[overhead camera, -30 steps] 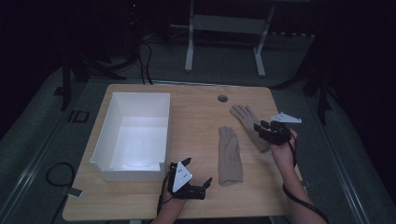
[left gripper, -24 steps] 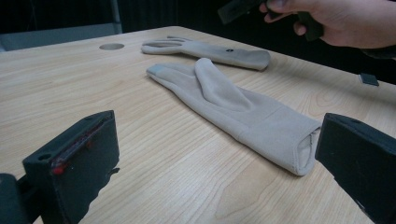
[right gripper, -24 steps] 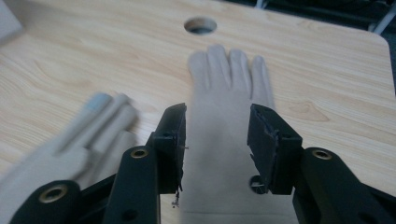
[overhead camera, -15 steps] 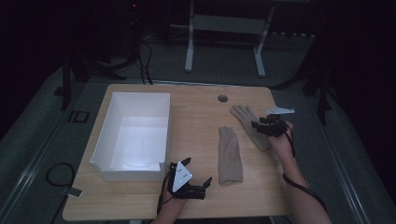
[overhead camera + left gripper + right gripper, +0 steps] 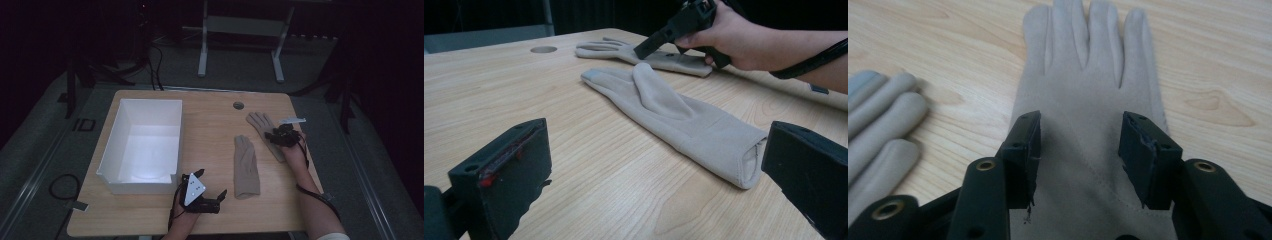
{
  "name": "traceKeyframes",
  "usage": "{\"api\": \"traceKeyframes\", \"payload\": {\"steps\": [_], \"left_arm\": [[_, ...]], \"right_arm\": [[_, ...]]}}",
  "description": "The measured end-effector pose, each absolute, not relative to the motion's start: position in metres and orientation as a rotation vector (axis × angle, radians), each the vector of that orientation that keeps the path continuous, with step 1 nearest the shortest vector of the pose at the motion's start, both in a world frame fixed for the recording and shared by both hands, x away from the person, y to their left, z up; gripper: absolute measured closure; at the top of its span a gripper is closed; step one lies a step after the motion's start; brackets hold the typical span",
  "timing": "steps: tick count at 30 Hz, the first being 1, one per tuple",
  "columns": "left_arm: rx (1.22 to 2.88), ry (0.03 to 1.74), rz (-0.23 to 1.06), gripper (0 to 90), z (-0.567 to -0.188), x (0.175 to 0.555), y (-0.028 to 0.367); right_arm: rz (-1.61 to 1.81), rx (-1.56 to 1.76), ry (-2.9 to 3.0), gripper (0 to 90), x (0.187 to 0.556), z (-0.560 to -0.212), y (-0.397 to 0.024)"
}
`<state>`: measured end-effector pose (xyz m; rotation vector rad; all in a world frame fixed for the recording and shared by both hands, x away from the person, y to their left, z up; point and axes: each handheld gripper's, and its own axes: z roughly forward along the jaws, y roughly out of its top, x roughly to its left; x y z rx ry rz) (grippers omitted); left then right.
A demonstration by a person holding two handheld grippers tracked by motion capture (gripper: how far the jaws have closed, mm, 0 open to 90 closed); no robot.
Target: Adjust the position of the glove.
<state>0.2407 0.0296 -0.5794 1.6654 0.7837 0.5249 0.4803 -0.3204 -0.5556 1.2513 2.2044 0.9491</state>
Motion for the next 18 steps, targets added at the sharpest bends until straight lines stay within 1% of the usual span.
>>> {"api": "traceKeyframes", "payload": {"steps": [2, 3, 5, 7, 8, 9, 11, 14, 18], "left_arm": [[1.666, 0.783, 0.524, 0.1, -0.579, 0.241, 0.030], [1.666, 0.784, 0.523, 0.1, -0.579, 0.241, 0.030], [1.666, 0.783, 0.524, 0.1, -0.579, 0.241, 0.030], [1.667, 0.783, 0.523, 0.1, -0.579, 0.241, 0.030], [1.667, 0.783, 0.523, 0.1, -0.579, 0.241, 0.030], [1.667, 0.783, 0.523, 0.1, -0.579, 0.241, 0.030], [1.666, 0.783, 0.523, 0.1, -0.579, 0.241, 0.030], [1.668, 0.783, 0.523, 0.1, -0.579, 0.241, 0.030], [1.668, 0.783, 0.523, 0.1, -0.579, 0.241, 0.030]], "right_arm": [[0.959, 1.256, 2.200, 52.3, 0.481, -0.557, -0.320], [0.965, 1.265, 2.203, 54.8, 0.481, -0.557, -0.321], [0.978, 1.272, 2.207, 56.8, 0.482, -0.558, -0.321], [1.006, 1.303, 2.212, 63.8, 0.482, -0.558, -0.323], [0.999, 1.308, 2.209, 71.7, 0.482, -0.558, -0.323], [0.982, 1.314, 2.207, 76.6, 0.481, -0.557, -0.323], [0.957, 1.333, 2.206, 81.3, 0.480, -0.555, -0.321], [0.936, 1.350, 2.179, 83.1, 0.477, -0.551, -0.318], [1.005, 1.405, 2.069, 83.4, 0.464, -0.532, -0.319]]}}
